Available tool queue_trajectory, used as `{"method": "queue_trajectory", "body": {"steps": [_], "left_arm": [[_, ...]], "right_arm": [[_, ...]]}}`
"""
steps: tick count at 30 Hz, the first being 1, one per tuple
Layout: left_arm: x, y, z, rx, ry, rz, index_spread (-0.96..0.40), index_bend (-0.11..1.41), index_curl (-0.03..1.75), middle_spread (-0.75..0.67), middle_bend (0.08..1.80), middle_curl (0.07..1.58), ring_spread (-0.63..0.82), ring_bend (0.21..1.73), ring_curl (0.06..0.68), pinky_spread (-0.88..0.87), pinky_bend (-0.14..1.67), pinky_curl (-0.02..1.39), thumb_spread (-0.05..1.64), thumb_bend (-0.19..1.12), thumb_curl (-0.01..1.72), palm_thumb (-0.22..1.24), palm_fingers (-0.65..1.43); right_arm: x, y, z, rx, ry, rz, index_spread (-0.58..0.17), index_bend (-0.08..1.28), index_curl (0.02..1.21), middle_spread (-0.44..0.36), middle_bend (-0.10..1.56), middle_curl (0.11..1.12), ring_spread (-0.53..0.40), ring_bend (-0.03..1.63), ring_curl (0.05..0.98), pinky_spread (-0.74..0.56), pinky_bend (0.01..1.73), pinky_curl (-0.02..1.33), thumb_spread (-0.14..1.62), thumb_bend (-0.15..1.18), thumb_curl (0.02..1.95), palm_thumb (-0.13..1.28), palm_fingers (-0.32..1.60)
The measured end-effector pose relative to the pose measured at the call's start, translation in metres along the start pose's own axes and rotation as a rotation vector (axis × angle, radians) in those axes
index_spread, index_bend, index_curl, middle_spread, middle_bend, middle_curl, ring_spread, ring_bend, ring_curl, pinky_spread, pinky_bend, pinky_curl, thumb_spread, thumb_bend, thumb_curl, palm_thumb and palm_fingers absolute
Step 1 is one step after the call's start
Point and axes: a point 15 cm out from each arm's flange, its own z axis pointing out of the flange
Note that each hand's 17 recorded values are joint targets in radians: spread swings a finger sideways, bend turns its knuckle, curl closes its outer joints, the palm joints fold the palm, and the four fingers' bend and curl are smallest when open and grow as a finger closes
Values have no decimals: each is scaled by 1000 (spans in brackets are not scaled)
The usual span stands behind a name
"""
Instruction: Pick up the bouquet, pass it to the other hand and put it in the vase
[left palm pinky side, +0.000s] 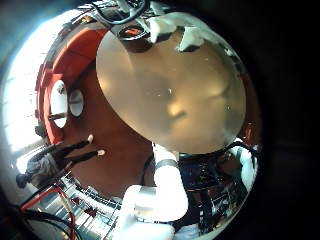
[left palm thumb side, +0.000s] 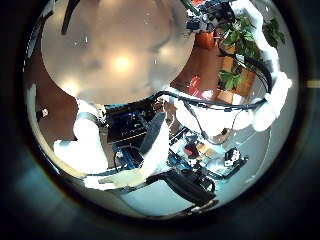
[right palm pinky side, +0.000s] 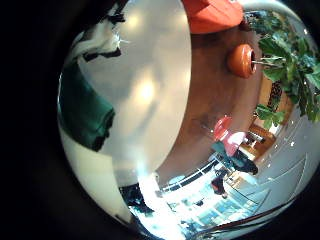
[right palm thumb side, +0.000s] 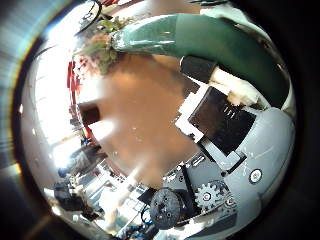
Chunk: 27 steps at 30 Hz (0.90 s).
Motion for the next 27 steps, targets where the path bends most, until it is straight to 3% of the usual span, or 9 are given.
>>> {"method": "queue_trajectory", "body": {"steps": [7, 10, 18, 23, 27], "left_arm": [[0, -14, -13, 73, 8, 18, -64, 198, 397, 231, 192, 310, 432, 540, 170, 476, 209, 323, 1172, -19, 279, 175, 310], [11, -25, -16, 109, 77, 34, -83, 220, 411, 197, 215, 324, 381, 553, 168, 440, 186, 311, 1172, -16, 280, 186, 408], [30, -49, -29, 155, 358, 27, -91, 226, 436, 123, 270, 359, 268, 590, 168, 349, 176, 291, 1182, -15, 289, 231, 495], [39, -61, -34, 157, 446, 44, -77, 209, 446, 97, 277, 375, 231, 615, 169, 313, 190, 285, 1184, -25, 286, 214, 497], [68, -72, -51, 175, 609, 91, -38, 177, 442, 119, 273, 382, 235, 631, 169, 300, 207, 290, 1164, -33, 276, 155, 470]], "right_arm": [[6, 47, -84, 195, -5, -31, -337, 1085, 1004, -188, 1310, 919, -199, 1456, 673, -159, 1560, 440, 901, 79, 783, 1175, 1098], [5, 62, -106, 250, -51, -40, -320, 1093, 1010, -177, 1322, 913, -200, 1458, 681, -154, 1549, 459, 903, 75, 817, 1171, 1100], [14, 91, -149, 341, -389, -12, -290, 1109, 1016, -159, 1345, 899, -196, 1466, 695, -138, 1515, 504, 898, 71, 902, 1175, 1104], [6, 121, -183, 399, -627, -67, -276, 1112, 1014, -152, 1354, 889, -194, 1472, 701, -135, 1495, 536, 894, 64, 951, 1170, 1102], [8, 150, -201, 422, -810, -112, -267, 1120, 1012, -148, 1360, 881, -194, 1472, 705, -135, 1476, 563, 892, 61, 994, 1167, 1101]]}}
